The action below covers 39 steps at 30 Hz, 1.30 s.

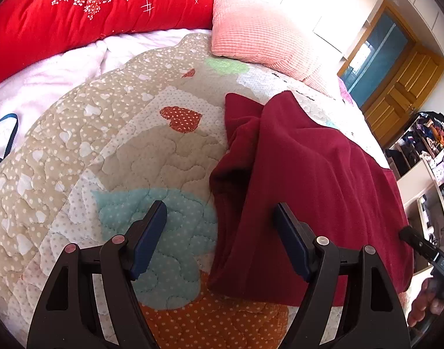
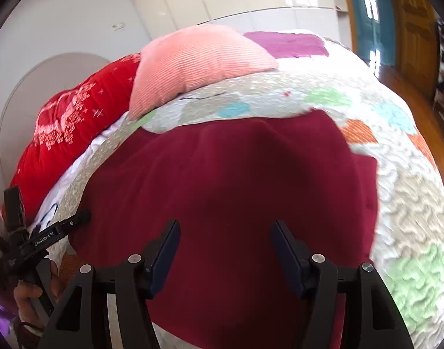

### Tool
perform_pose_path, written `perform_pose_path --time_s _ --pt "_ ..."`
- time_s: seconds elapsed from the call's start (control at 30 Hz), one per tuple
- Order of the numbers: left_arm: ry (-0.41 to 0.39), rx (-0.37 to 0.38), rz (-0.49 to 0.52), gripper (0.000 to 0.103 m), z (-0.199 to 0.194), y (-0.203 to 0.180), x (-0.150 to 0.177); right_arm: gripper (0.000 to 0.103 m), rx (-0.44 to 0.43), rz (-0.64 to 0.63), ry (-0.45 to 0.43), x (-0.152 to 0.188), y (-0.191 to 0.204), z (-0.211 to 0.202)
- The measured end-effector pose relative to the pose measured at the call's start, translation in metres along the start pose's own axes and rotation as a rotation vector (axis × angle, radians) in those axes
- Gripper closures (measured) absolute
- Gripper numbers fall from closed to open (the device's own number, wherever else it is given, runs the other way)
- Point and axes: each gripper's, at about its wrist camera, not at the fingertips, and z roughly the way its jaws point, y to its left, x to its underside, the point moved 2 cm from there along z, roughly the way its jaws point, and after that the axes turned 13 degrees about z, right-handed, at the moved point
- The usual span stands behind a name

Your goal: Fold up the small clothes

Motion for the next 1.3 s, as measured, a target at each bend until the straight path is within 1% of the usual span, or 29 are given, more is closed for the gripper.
perform_pose_path --time_s 0.1,0.2,0.4,0.53,0.63,0.77,0.9,1.03,1.1,1.17,1.23,1.3 --pt "-0.004 -0.010 0.009 0.027 0.000 -0.001 0.000 0.040 -0.011 -0.008 0.001 0.003 0.001 0.001" --pt "-0.003 -0.016 0.017 0.027 0.001 -0.002 0.000 0.040 0.003 -0.007 0.045 0.007 0.005 0.014" --pt "0.000 -0.015 0.016 0.027 0.001 -0.002 0.000 0.039 -0.030 0.010 0.065 0.009 0.012 0.017" --pt "0.000 -0.014 0.015 0.027 0.002 -0.002 -0.001 0.039 -0.081 0.007 0.082 0.010 0.023 0.018" --pt "0.003 -0.016 0.016 0.027 0.002 -0.003 -0.001 0.037 -0.088 0.007 0.095 0.012 0.032 0.025" --pt "0.004 -0.009 0.009 0.027 0.002 -0.002 0.000 0.037 -0.102 0.002 0.102 0.011 0.044 0.029" --pt "0.007 0.005 -0.011 0.027 -0.001 0.000 0.000 0.037 -0.130 -0.030 0.098 0.006 0.067 0.034" --pt "0.009 0.009 -0.028 0.027 -0.001 0.002 0.002 0.036 -0.147 -0.047 0.106 -0.006 0.100 0.051" --pt "0.009 0.008 -0.025 0.027 -0.002 0.001 0.002 0.036 -0.183 -0.054 0.130 -0.014 0.121 0.064" --pt "0.009 0.008 -0.024 0.027 -0.002 0.001 0.002 0.034 -0.203 -0.056 0.170 -0.020 0.138 0.082" --pt "0.011 0.007 -0.023 0.027 -0.002 0.001 0.002 0.033 -0.198 -0.054 0.202 -0.025 0.154 0.103" --pt "0.011 0.007 -0.026 0.026 -0.001 0.002 0.002 0.033 -0.176 -0.070 0.205 -0.028 0.164 0.117"
